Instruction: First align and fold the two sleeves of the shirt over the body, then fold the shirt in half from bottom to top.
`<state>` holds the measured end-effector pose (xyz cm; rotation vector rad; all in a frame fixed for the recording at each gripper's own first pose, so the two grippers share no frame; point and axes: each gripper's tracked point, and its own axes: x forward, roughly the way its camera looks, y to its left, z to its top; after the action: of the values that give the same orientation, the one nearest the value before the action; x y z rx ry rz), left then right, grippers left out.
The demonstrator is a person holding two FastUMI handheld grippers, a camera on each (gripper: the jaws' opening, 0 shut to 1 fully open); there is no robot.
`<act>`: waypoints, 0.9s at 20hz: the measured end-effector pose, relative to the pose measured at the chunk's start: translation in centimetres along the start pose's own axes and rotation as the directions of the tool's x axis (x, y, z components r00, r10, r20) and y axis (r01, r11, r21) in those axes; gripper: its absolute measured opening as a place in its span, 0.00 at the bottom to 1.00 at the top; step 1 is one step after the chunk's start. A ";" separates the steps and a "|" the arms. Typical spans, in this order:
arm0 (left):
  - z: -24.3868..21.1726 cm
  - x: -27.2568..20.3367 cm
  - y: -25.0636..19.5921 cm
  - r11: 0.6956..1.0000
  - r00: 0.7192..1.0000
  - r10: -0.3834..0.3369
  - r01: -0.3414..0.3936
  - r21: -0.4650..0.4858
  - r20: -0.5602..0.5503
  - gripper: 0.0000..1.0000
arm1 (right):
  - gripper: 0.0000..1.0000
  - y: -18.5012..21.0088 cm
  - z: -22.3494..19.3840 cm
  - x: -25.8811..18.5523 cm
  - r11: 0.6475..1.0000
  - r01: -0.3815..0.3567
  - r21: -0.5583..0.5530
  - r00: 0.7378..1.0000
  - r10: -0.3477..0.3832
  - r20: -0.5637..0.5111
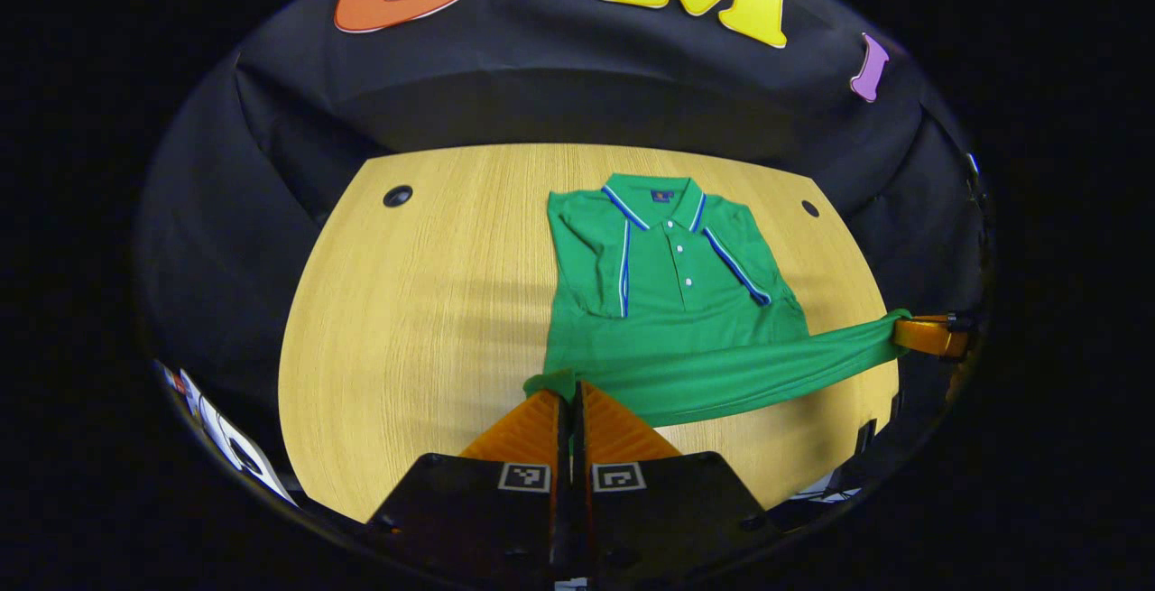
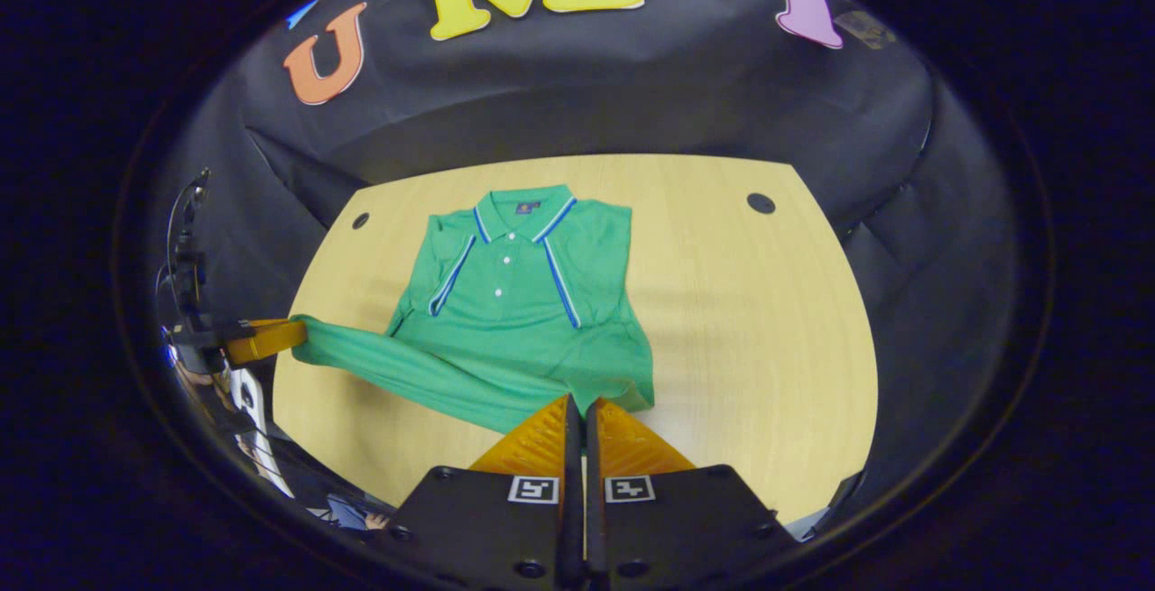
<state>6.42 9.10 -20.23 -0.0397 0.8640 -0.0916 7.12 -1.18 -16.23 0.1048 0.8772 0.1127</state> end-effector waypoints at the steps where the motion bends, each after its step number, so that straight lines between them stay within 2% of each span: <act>1: 1.2 0.7 0.1 1.000 1.000 0.005 -0.005 0.000 0.019 0.03 | 0.04 -0.1 1.3 1.0 1.000 0.000 0.002 1.000 0.000 0.014; 2: 2.6 1.5 0.2 1.000 0.999 0.012 -0.012 0.001 0.042 0.03 | 0.01 -0.1 2.5 2.0 1.000 0.000 0.008 1.000 0.000 0.028; 3: 3.9 2.6 0.4 1.000 0.997 0.023 -0.023 0.004 0.068 0.03 | 0.04 -0.1 3.8 3.1 1.000 -0.002 0.013 0.999 0.002 0.040; 5: 6.0 4.7 0.7 0.999 0.994 0.042 -0.043 0.010 0.101 0.03 | 0.04 -0.5 6.0 5.1 1.000 -0.003 0.010 0.998 0.003 0.066; 6: 6.9 6.0 0.7 0.999 0.993 0.050 -0.052 0.015 0.109 0.03 | 0.01 -0.7 7.1 6.3 1.000 -0.004 0.011 0.997 0.003 0.081; 8: 8.4 8.1 0.9 0.998 0.989 0.064 -0.067 0.019 0.132 0.03 | 0.04 -1.3 9.3 8.8 1.000 -0.003 0.020 0.994 0.001 0.108; 9: 9.3 9.3 0.8 0.998 0.988 0.065 -0.068 0.016 0.141 0.03 | 0.01 -1.7 10.4 10.1 1.000 -0.004 0.023 0.992 0.001 0.123; 11: 10.9 11.8 0.7 0.997 0.984 0.070 -0.076 0.026 0.162 0.03 | 0.07 -2.6 12.2 12.9 1.000 0.001 0.022 0.989 -0.004 0.148; 14: 13.3 15.2 0.4 0.995 0.979 0.076 -0.087 0.050 0.187 0.03 | 0.01 -3.8 14.2 17.0 1.000 0.007 0.025 0.987 -0.011 0.160; 18: 14.9 19.2 1.3 0.993 0.977 0.103 -0.112 0.043 0.187 0.03 | 0.07 -4.3 16.6 21.1 1.000 -0.005 0.023 0.982 0.001 0.190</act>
<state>30.23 8.50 -25.21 0.0482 0.6766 -0.0091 33.57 -3.21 -22.34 0.1362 0.6874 0.0934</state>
